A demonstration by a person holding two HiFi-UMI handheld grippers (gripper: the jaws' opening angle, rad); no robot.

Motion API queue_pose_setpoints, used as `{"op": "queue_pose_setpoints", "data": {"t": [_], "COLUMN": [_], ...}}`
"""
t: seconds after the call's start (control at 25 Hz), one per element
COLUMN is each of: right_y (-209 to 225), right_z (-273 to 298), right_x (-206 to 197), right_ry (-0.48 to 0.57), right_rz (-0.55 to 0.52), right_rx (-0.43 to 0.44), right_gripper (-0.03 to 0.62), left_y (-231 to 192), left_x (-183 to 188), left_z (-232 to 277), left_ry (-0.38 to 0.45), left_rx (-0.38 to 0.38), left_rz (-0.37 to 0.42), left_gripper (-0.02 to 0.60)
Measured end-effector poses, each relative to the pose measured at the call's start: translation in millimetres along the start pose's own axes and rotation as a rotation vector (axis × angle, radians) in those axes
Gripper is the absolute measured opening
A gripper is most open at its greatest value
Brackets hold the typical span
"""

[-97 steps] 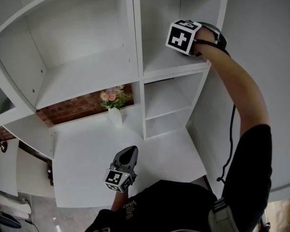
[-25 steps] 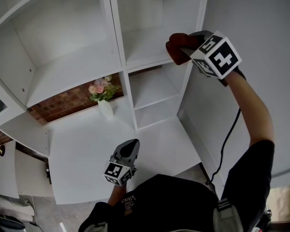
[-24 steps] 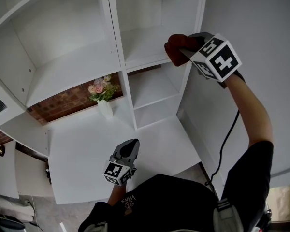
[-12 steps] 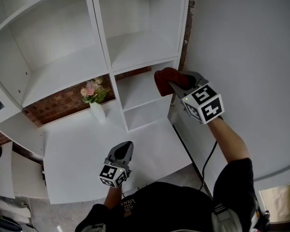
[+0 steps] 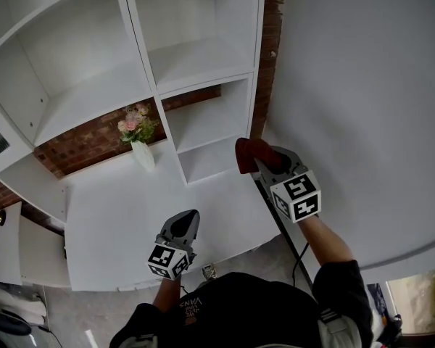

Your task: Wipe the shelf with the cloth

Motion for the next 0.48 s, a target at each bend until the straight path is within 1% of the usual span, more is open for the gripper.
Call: {"op": "queue_pose_setpoints", "data": {"t": [0.12,0.28,0.48], "right_y": [-9.8,-24.2,-39.9], "right_z": [-19.7,-43.1,-70.2], "right_x": [-24.2,-59.1,-89.0], "right_ry": [0.012,-0.015,-0.026], "right_rz": [0.078,0.182,0.283], "right_rx": [0.008,0.020,0.014], "right_gripper": [0.099,0.098,0.099], "left_y": [16.8,36.3,56.6], "left_x": [0.3,-2.4,-5.9], "left_z": [-5.2,-13.3,-24.7], "left_ry": [-0.008,-0.017,-0.036], "left_rx": [0.000,-0.003,-0.003], "left_rz": [-0.004,0.002,0.009], "left_gripper": [0.009,0.009,0.009]}}
Point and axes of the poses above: the fingertips, and each gripper's own axes: z forward along the fingers, y to its right, x out of its top, the point moved 6 cm from there along -z, backward along the fingers, and after that the axes turned 3 degrees about -x, right-handed, at the moved point
